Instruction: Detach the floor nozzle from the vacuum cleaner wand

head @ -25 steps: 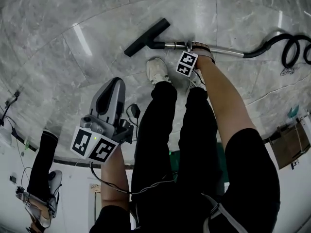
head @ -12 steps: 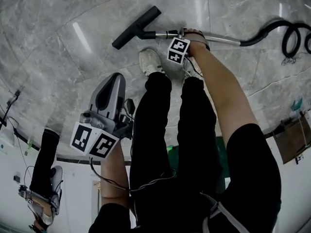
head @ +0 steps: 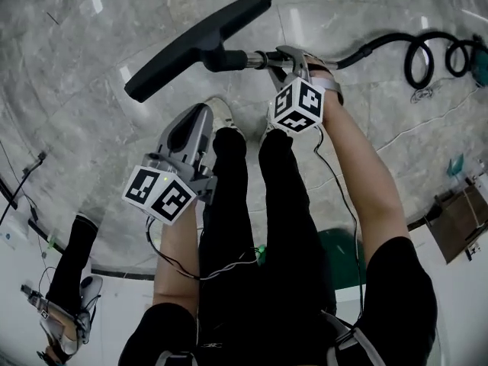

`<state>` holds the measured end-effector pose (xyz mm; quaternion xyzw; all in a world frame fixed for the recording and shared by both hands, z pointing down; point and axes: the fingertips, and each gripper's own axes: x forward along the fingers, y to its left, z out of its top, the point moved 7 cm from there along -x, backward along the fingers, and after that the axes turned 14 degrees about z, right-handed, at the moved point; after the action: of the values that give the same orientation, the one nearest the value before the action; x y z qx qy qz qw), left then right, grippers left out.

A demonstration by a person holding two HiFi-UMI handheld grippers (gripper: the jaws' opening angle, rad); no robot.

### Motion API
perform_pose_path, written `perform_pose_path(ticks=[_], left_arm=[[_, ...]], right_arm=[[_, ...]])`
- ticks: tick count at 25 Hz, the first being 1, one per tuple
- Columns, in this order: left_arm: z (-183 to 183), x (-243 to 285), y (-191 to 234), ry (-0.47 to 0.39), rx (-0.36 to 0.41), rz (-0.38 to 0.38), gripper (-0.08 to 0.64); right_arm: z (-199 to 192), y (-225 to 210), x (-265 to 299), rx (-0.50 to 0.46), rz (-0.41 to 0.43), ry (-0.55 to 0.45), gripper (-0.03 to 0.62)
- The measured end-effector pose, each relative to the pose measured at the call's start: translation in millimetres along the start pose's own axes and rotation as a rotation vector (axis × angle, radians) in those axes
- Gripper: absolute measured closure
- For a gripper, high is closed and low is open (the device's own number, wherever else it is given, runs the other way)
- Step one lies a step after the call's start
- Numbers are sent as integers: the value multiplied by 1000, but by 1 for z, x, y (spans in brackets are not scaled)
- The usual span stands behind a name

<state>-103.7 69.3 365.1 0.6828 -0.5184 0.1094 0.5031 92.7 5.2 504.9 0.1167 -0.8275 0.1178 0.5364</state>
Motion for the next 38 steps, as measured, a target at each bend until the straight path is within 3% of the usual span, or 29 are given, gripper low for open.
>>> perform_pose_path(ticks=[4, 5, 6, 7, 11, 14, 18, 21, 23, 25, 27, 29, 31, 35, 37, 38], left_arm=[[61, 11, -85, -118, 140, -120, 526], [72, 11, -106, -148, 164, -135, 481], [83, 13, -127, -179, 175, -148, 391], [92, 16, -148, -210, 173, -165, 360], [126, 42, -223, -285, 173, -238, 360], [122, 39, -258, -269, 286, -236, 360], [100, 27, -282, -257, 385, -186, 362], [95, 34, -287, -247, 425, -147, 405], [101, 43, -276, -250, 396, -99, 407], [113, 48, -256, -267, 339, -47, 407], [123, 49, -245, -272, 321, -47, 408], [123, 46, -255, -259, 372, -118, 408], [116, 38, -269, -243, 445, -203, 408], [88, 10, -276, -243, 555, -334, 408], [82, 0, -268, -243, 515, -305, 408], [82, -4, -261, -241, 453, -249, 408]], right_arm=[[27, -41, -97, 66, -41, -192, 426], [29, -46, -118, 69, -43, -228, 426], [28, -51, -137, 69, -46, -256, 426], [25, -57, -154, 67, -51, -275, 426], [1, -88, -199, 55, -66, -298, 426], [-13, -72, -220, 52, -48, -301, 426], [-24, -32, -234, 47, 4, -318, 426], [-32, -30, -232, 72, 8, -332, 426], [-27, -34, -221, 121, -64, -323, 426], [-10, -36, -206, 183, -190, -307, 425], [2, -35, -198, 223, -250, -318, 425], [-5, -33, -207, 195, -155, -377, 425], [-18, -28, -220, 120, 34, -432, 425], [-32, -9, -234, -25, 397, -377, 425], [-28, 0, -234, -27, 417, -358, 425], [-25, 6, -234, -1, 349, -362, 423]])
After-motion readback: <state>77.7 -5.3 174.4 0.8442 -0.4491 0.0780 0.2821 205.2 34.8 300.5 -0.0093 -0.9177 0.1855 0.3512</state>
